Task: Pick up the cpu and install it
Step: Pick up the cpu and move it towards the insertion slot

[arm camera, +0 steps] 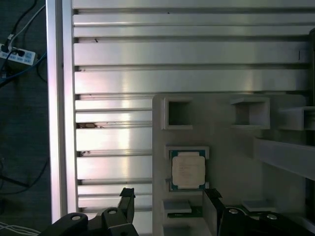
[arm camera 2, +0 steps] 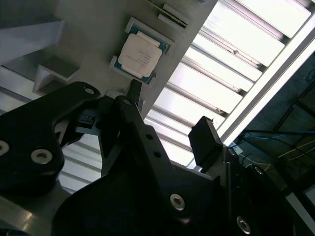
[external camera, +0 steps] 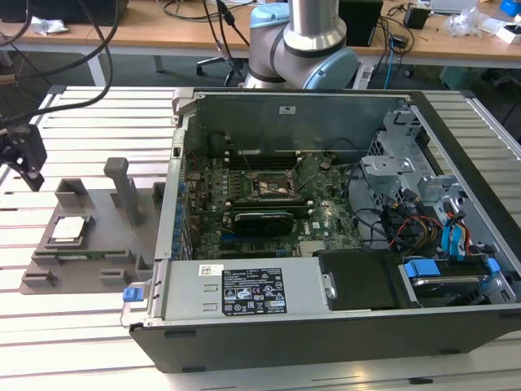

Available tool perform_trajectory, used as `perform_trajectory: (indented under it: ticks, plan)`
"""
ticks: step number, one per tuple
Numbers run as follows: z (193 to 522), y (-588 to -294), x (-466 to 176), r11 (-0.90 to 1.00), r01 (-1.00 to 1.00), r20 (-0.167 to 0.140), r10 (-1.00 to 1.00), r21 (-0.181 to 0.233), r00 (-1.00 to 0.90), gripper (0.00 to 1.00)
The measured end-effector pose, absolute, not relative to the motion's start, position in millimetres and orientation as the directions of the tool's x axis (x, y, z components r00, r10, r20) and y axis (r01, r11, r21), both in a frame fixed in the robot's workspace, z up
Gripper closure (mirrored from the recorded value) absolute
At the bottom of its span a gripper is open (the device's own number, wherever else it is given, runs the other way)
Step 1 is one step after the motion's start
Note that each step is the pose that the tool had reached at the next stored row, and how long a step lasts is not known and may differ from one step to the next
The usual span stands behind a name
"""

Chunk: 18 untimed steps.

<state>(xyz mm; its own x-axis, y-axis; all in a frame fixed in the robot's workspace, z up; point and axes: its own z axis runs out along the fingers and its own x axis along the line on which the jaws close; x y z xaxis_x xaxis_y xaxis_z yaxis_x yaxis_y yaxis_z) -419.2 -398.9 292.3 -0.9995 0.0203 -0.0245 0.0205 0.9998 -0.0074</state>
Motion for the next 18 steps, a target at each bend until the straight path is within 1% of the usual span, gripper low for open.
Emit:
perform_trajectory:
  ticks: [4,7,18]
  plan:
    - [290.0,-398.9,-419.2,1.0,0.021,-0.025,0.02,-0.007,-0.999,0.34]
    - [277.9,-398.9,-419.2,1.0,0.021,-0.024,0.02,-0.007,-0.999,0.34]
    - [272.6,-398.9,-419.2,1.0,0.021,-0.025,0.02,-0.007,-0.999,0.34]
